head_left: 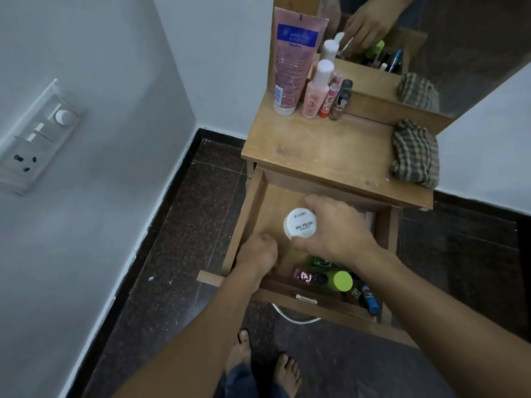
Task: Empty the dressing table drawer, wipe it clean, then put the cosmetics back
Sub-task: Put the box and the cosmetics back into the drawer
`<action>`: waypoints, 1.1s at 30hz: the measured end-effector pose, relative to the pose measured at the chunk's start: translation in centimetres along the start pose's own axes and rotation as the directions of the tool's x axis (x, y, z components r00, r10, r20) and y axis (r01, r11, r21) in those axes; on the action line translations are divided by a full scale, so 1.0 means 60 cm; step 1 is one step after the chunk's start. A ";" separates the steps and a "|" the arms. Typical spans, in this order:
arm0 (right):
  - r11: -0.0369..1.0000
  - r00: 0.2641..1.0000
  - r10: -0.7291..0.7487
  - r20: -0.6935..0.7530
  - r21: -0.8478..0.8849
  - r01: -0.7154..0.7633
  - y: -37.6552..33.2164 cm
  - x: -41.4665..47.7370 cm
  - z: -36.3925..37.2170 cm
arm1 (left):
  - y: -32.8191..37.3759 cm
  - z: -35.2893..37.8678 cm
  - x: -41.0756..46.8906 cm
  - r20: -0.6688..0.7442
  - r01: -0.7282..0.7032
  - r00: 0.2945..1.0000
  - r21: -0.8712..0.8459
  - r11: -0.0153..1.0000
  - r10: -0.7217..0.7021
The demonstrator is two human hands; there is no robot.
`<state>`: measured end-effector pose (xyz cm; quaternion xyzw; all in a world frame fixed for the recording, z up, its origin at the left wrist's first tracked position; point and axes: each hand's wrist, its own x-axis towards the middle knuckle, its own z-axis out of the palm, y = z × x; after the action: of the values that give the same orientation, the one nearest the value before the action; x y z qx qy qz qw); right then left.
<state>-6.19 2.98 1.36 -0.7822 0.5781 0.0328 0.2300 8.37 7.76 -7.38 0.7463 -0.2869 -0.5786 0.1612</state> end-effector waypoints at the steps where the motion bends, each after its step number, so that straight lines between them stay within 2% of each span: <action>1: 0.999 0.999 -0.002 0.047 -0.050 0.005 0.003 0.004 0.010 | 0.002 0.001 -0.002 0.015 -0.003 1.000 0.009 1.000 0.003; 5: 0.988 0.990 -0.006 0.140 -0.153 0.028 0.009 0.025 0.052 | 0.009 0.008 -0.011 0.073 -0.058 0.996 0.081 0.995 0.052; 18: 0.938 0.981 0.009 0.193 -0.342 0.058 0.019 0.046 0.095 | 0.015 0.000 -0.024 0.093 -0.183 0.981 0.176 0.967 0.168; 22: 0.956 0.980 0.036 0.194 -0.293 0.023 0.023 0.054 0.076 | 0.011 0.003 -0.018 0.114 -0.182 0.980 0.168 0.969 0.165; 24: 0.964 0.997 0.024 0.068 -0.264 -0.005 0.021 0.068 0.039 | 0.007 0.005 -0.013 0.099 -0.176 0.982 0.155 0.972 0.162; 26: 0.992 0.985 0.044 -0.169 -0.112 -0.064 0.022 0.090 -0.013 | 0.003 0.007 -0.008 0.076 -0.162 0.985 0.152 0.975 0.152; 29: 0.984 0.860 0.173 -0.480 0.110 -0.137 0.029 0.135 -0.097 | 0.000 0.009 -0.001 0.054 -0.143 0.989 0.161 0.977 0.136; 31: 0.968 0.778 0.248 -0.577 0.181 -0.174 0.036 0.169 -0.144 | -0.003 0.010 0.003 0.053 -0.138 0.990 0.148 0.979 0.132; 33: 0.954 0.750 0.298 -0.590 0.198 -0.223 0.047 0.199 -0.172 | -0.004 0.011 0.005 0.058 -0.131 0.991 0.140 0.981 0.124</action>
<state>-7.05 -12.39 5.87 -0.6471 0.7255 -0.2245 0.0674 7.87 7.80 -7.93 0.7215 -0.3788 -0.5632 0.1368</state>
